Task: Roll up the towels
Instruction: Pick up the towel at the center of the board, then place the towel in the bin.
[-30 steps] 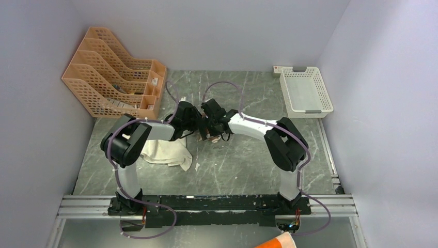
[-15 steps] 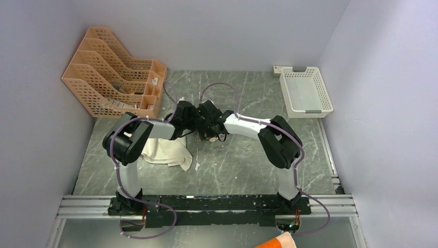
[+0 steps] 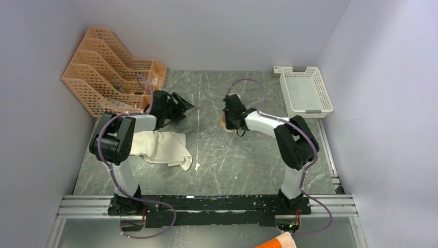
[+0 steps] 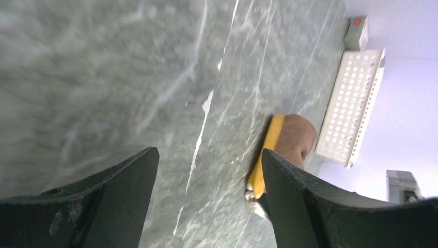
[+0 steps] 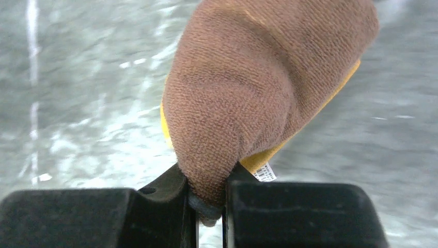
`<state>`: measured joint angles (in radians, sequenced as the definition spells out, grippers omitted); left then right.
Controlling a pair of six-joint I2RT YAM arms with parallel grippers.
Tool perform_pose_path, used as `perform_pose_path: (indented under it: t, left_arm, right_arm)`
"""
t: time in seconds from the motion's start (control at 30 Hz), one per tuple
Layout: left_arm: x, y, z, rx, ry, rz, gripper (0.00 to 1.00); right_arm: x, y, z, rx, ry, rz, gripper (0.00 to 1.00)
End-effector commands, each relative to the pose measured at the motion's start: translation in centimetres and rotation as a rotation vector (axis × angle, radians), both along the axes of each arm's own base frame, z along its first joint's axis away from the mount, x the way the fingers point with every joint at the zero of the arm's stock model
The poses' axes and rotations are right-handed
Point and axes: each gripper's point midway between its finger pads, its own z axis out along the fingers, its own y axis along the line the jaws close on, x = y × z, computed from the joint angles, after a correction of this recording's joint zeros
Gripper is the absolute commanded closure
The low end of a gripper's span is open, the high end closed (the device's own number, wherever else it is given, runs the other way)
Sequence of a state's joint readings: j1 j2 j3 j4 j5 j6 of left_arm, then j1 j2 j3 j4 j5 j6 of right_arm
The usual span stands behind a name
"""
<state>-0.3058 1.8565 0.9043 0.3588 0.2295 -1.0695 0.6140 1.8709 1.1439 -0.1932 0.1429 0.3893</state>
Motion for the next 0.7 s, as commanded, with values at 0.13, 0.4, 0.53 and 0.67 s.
perform_pose_path:
  t: [0.13,0.4,0.53,0.67]
  left_arm:
    - [1.4,3.2,7.2,0.024,-0.129,-0.041,0.14]
    - [0.8,4.0,7.7,0.033,-0.13,-0.099,0.14]
    - [0.9,4.1,7.6,0.019,-0.133,-0.135,0.14]
    - [1.0,3.9,7.6,0.005,-0.129,-0.173,0.14]
  right_arm:
    - [6.8,-8.4,8.8,-0.141,-0.198,-0.078,1.0]
    - [13.1,-19.9,18.4,-0.26,-0.373,-0.332,1.0]
    - [14.7,-24.2,21.7,-0.287,-0.418,-0.463,1.0]
    - [15.1,-28.3,23.4,-0.285,-0.434,-0.65,1.0]
